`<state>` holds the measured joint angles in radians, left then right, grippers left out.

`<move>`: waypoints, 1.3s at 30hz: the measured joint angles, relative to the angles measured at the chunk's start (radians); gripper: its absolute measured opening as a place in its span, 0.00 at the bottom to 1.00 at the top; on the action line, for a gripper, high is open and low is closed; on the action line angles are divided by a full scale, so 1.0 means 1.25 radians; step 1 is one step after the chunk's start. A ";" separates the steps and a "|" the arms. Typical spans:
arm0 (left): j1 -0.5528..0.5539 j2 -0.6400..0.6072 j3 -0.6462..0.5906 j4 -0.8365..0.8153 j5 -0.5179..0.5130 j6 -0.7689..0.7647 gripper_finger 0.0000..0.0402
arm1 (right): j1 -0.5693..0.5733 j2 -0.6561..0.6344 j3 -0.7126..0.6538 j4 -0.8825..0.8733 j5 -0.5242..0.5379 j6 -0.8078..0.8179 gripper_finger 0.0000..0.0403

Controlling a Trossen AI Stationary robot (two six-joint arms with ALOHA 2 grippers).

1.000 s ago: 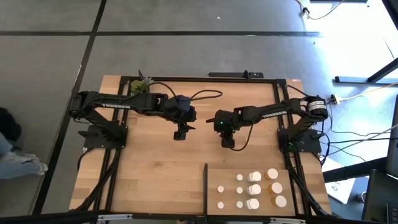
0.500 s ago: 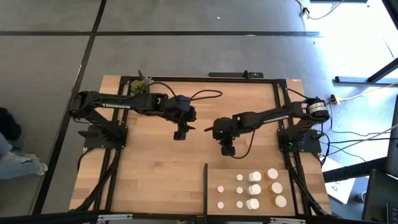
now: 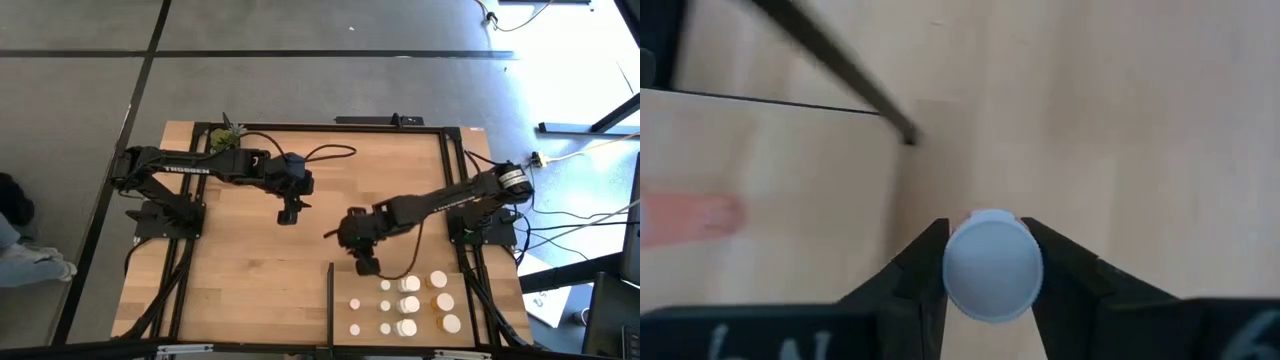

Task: Pick and place medicine bottles onto shelf by color
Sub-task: Put the pink pill bottle on the shelf aligned with the other pink pill bottles

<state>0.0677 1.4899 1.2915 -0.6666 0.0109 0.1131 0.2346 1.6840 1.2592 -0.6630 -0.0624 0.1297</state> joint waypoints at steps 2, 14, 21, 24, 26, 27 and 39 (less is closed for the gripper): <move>-0.001 0.000 0.000 0.001 0.000 -0.001 0.49 | 0.026 0.000 0.008 0.000 0.006 0.020 0.29; -0.057 0.000 0.000 0.005 0.001 -0.010 0.49 | 0.143 0.018 0.009 0.030 0.057 0.127 0.30; -0.079 0.000 0.000 0.014 0.001 -0.024 0.49 | 0.171 0.057 0.009 0.082 0.056 0.152 0.30; -0.088 0.000 0.000 0.014 0.001 -0.027 0.49 | 0.178 0.065 0.009 0.093 0.055 0.169 0.30; -0.094 0.000 0.000 0.014 0.001 -0.027 0.49 | 0.184 0.072 0.009 0.102 0.056 0.169 0.30; -0.096 0.000 0.000 0.014 0.001 -0.027 0.49 | 0.188 0.073 0.009 0.102 0.055 0.169 0.30; -0.113 0.000 0.000 0.022 0.000 -0.027 0.49 | 0.199 0.075 0.009 0.078 0.058 0.189 0.30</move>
<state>-0.0738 1.4902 1.2915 -0.6392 0.0114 0.0792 0.4835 1.7782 1.2705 -0.5649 0.0101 0.3656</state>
